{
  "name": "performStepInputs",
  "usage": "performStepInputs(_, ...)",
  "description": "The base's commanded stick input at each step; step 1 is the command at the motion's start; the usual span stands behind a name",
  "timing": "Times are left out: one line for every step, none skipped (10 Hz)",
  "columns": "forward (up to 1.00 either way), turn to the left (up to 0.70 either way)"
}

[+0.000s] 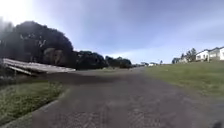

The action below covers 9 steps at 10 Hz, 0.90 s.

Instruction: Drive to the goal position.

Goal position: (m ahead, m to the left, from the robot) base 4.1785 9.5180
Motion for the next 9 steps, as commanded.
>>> performStepInputs(1.0, 0.0)
performStepInputs(1.0, 0.0)
performStepInputs(1.0, 0.0)
performStepInputs(1.0, 0.27)
performStepInputs(1.0, 0.27)
performStepInputs(1.0, 0.27)
performStepInputs(1.0, 0.27)
performStepInputs(1.0, 0.27)
performStepInputs(1.0, 0.27)
